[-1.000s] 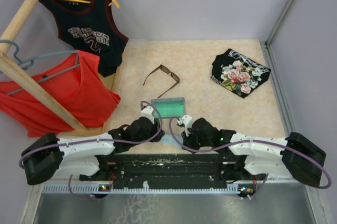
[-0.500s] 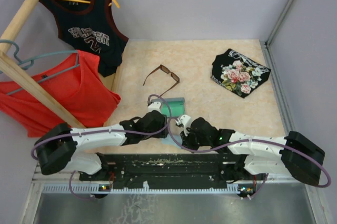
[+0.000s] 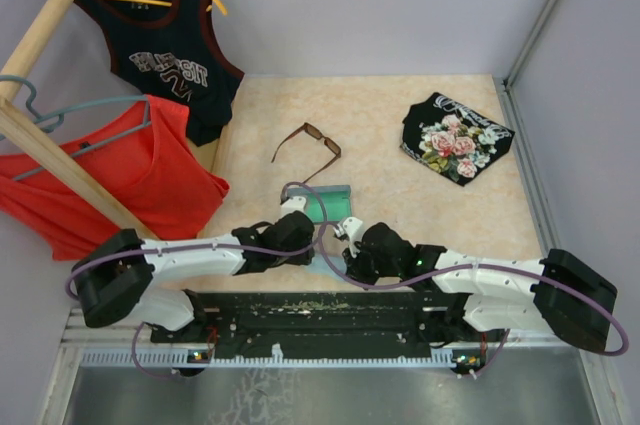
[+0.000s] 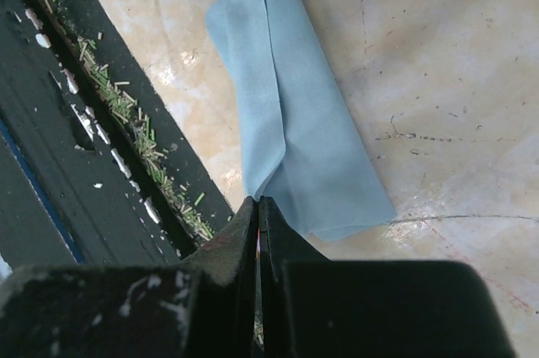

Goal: Organize the sunglasses
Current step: Fold the glasses cleaning cloth at the center of the board.

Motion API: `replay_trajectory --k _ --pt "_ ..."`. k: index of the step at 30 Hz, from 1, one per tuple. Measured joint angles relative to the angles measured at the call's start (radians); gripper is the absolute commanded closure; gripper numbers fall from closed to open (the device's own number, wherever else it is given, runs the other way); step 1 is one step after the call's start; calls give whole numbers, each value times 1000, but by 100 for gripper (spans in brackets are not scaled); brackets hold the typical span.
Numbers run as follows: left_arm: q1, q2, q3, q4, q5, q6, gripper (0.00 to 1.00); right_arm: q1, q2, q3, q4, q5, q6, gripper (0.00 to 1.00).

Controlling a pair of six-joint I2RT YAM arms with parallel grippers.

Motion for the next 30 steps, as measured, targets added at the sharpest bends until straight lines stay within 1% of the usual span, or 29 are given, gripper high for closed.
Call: replay_trajectory --k 8,13,18,26,28,30 --pt "-19 -16 -16 3 10 5 70 0 3 0 0 15 0 100" --pt "-31 -16 -34 3 14 5 85 0 13 0 -1 22 1 100" --pt "-33 -35 -54 3 14 4 86 0 18 0 -2 28 1 100" --pt "-43 -128 -103 19 27 5 86 0 21 0 -3 37 3 100" --pt "-46 -138 -117 20 34 5 88 0 22 0 -6 38 3 99" --pt "-50 -148 -131 23 42 7 88 0 22 0 -8 39 3 94"
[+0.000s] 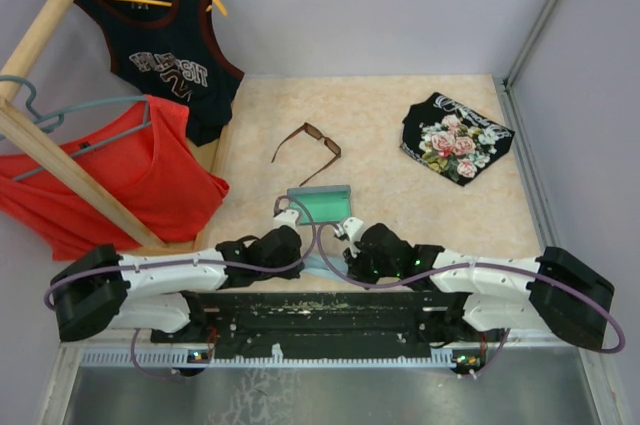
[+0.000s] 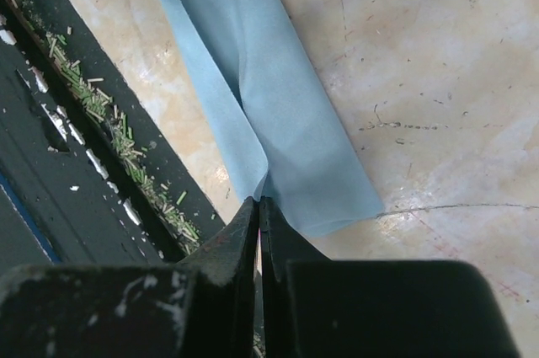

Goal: Organize the sunglasses
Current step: Fold the glasses cleaning cloth at the center of the board.

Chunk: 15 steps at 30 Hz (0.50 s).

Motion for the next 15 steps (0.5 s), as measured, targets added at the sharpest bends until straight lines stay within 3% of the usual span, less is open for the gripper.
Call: replay_trajectory --k 11,15 --pt "-3 -89 -32 9 27 26 68 0 -96 0 -47 6 47 61" --pt "-3 -162 -42 10 18 35 56 3 -196 0 -66 32 90 56"
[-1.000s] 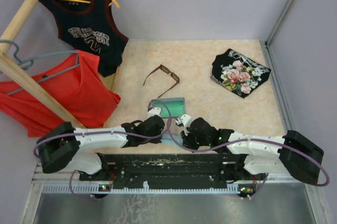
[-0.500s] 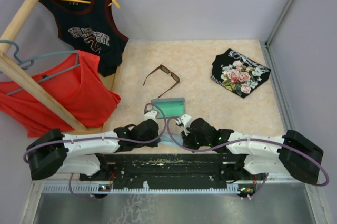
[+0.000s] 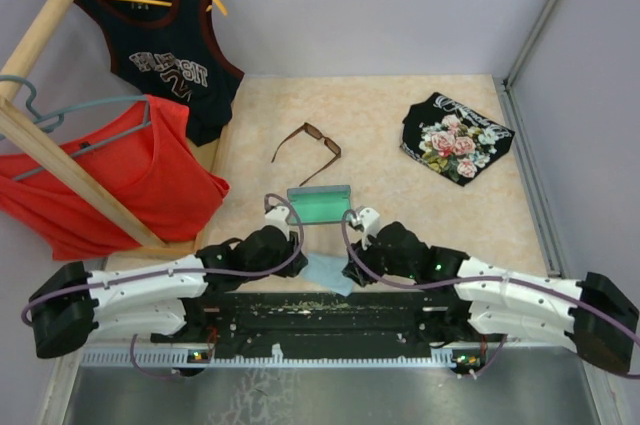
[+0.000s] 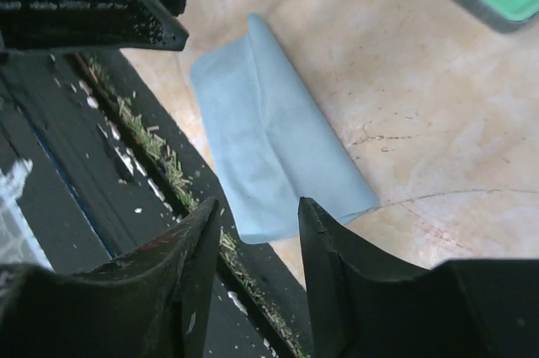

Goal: Organize the sunglasses
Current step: Fold the glasses cleaning cloth at the center of the board.

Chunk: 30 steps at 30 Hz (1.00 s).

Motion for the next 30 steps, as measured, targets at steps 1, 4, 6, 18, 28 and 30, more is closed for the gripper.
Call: replay_trajectory --k 1,4,6,18,28,30 --pt "0 -18 -4 0 -5 2 51 1 -25 0 -5 14 19 56" --pt "0 -61 -21 5 -29 11 43 1 -91 0 -36 83 87 56" --pt "2 -67 -25 10 -46 19 41 1 -114 0 -65 150 156 58" --pt "78 123 25 95 -32 82 43 1 -57 -4 -212 323 594 63" --pt "106 224 57 159 20 129 48 1 41 -16 -191 319 705 64" --pt "108 238 57 160 37 135 50 1 61 -16 -187 316 711 64"
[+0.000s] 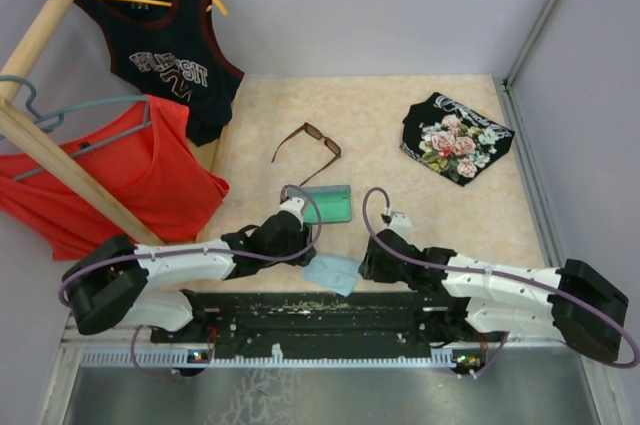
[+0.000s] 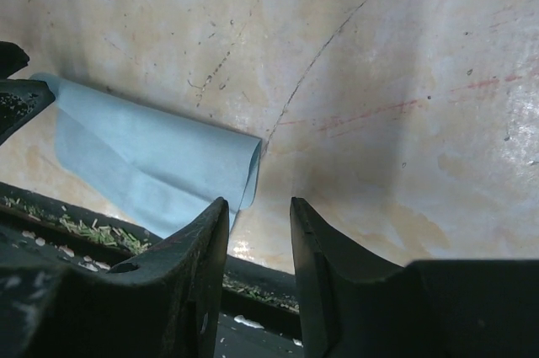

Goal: Organize the sunglasses
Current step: Fold the glasses cleaning cloth at the center of the board.

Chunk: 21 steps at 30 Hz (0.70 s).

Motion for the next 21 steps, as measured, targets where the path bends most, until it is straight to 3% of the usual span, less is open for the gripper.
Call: replay_trajectory --k 12,21 --pt "2 38 3 28 47 16 61 -3 39 0 18 -14 12 68" --pt "6 63 8 42 54 24 88 -35 40 0 49 -21 12 83"
